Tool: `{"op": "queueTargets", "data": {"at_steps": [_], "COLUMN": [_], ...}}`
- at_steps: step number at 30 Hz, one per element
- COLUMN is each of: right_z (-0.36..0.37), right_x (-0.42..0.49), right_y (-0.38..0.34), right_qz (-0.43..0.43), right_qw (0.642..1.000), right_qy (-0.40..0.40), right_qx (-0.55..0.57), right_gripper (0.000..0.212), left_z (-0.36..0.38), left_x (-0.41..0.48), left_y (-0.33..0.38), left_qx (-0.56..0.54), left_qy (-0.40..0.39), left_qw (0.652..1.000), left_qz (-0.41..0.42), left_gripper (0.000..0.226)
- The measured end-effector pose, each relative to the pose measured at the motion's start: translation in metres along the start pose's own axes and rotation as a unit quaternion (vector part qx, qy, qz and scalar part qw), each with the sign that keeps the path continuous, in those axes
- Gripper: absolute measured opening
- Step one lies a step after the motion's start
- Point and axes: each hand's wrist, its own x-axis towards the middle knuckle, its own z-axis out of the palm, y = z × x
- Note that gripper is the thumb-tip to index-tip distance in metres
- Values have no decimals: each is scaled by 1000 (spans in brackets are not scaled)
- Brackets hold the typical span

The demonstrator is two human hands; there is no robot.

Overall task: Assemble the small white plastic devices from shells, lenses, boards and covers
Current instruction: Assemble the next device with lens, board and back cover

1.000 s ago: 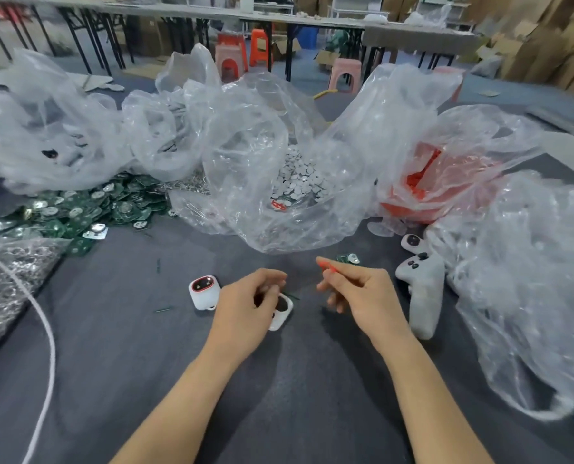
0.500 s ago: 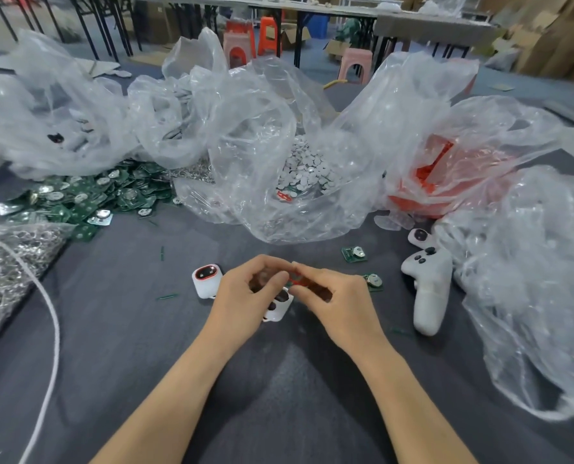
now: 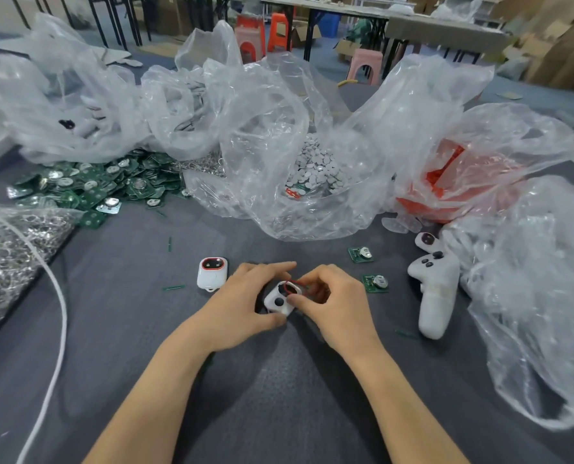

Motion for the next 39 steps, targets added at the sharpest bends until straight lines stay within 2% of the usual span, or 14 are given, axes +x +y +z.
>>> {"op": "queueTargets", "data": {"at_steps": [6, 11, 14, 21, 24, 30, 39], "right_z": [1, -3, -3, -1, -1, 2, 4], "right_x": [3, 11, 11, 10, 10, 10, 6], "right_y": [-2, -5, -6, -6, -6, -5, -6], "right_qz": [57, 99, 97, 92, 99, 107, 81], "right_qw": [998, 992, 993, 994, 993, 992, 995], "right_qy": [-37, -73, -71, -61, -64, -73, -66], "right_qx": [6, -2, 2, 2, 15, 7, 9], "right_gripper": [17, 19, 20, 21, 21, 23, 25], "left_z": [-1, -7, -8, -5, -5, 4, 3], "left_x": [2, 2, 3, 3, 4, 7, 6], "left_y": [-2, -4, -5, -5, -5, -3, -3], "left_qx": [-30, -65, -54, -63, -79, -83, -78], "left_qy": [3, 13, 17, 26, 31, 109, 90], "left_qw": [1000, 998, 998, 998, 996, 990, 993], "left_qz": [3, -9, -10, 2, 5, -8, 1], "left_gripper": [79, 59, 48, 45, 31, 19, 25]}}
